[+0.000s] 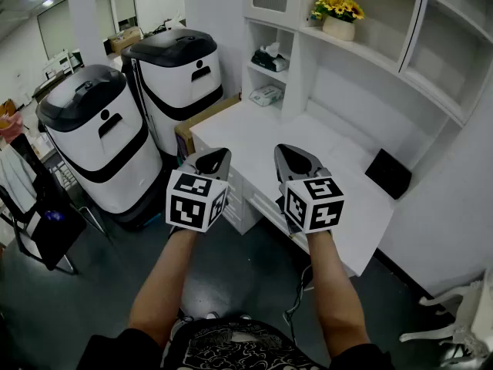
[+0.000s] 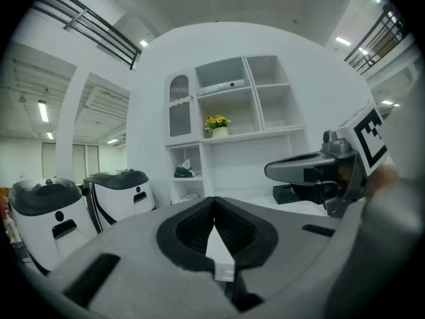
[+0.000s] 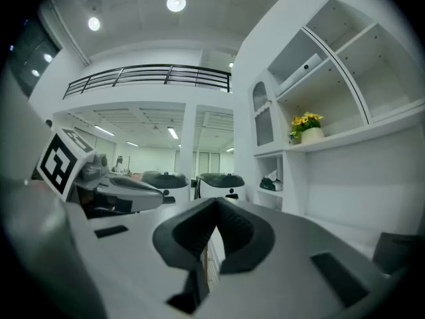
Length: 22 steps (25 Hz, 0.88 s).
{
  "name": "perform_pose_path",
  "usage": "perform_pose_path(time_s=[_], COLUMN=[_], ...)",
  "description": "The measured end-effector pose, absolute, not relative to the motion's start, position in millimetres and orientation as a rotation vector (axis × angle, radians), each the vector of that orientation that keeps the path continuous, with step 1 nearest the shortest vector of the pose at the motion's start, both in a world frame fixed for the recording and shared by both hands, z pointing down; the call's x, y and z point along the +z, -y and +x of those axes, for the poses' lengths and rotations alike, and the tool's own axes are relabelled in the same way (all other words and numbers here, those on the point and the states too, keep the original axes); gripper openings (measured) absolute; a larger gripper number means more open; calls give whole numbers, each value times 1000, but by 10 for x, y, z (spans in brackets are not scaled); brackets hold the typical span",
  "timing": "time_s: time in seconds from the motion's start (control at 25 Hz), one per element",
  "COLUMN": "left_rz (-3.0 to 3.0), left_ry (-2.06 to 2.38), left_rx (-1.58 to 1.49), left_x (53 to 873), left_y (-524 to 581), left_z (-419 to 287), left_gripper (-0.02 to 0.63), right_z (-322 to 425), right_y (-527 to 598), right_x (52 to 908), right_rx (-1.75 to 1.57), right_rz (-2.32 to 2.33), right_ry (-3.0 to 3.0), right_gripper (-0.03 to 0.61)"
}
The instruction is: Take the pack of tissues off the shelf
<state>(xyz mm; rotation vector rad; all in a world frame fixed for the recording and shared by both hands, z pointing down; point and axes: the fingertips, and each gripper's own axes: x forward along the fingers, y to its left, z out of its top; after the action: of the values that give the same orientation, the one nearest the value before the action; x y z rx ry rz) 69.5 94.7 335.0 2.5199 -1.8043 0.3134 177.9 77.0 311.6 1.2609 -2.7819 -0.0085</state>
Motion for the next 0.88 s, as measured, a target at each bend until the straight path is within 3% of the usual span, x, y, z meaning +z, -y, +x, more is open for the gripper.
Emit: perform_pose_path(time_s=[0.88], left_rz=[2464], left_ry=[1898], left_rx=[359], left_x=[3444], left_y=[-811], left_z=[603], left_gripper=[9], right_z=[1723], right_y=[-549], right_x=[3225], right_rx=[-44], right_rz=[1217], right_ry=[2828], right_gripper=[23])
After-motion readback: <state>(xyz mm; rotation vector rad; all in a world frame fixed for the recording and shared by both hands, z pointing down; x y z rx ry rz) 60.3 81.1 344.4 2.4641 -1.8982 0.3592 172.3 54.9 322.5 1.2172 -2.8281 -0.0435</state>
